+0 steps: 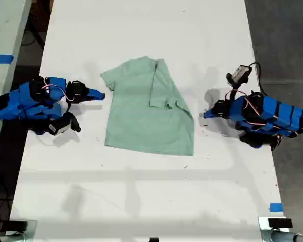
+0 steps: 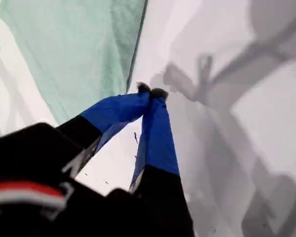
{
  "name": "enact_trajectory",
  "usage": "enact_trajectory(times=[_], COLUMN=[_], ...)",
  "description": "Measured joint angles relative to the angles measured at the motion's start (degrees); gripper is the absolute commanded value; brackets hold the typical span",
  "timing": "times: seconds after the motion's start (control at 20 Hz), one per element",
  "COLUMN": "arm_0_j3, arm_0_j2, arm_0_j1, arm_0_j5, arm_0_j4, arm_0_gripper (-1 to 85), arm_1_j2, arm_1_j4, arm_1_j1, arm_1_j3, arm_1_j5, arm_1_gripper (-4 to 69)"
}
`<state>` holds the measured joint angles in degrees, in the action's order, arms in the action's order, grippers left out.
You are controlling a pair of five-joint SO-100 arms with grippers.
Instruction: Fold t shirt
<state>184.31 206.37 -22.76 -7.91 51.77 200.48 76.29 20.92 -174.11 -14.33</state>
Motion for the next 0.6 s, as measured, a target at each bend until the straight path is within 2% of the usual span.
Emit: enact_trajectory(times=[0.15,0.55,0.6], arm_0_j3=[0.0,0.0,0.0], arm_0_j2=[0.0,0.0,0.0], arm_0_j1=[0.0,0.0,1.5], arm_0_j5=[0.0,-0.2,-2.5], arm_0_j4=[0.0,0.0,-1.7], arm_0_gripper=[-0.1,-0.1,-0.1], arm_1_j2=[0.0,0.0,0.0], arm_1_j4=[0.0,0.0,0.0], arm_1_j1=[-3.6,-4.0,-4.0], arm_1_j3=[-0.3,-0.4,-0.4], arm_1_j5=[2.1,2.5,2.5], arm_1_gripper=[-0.2,-0.2,-0.2])
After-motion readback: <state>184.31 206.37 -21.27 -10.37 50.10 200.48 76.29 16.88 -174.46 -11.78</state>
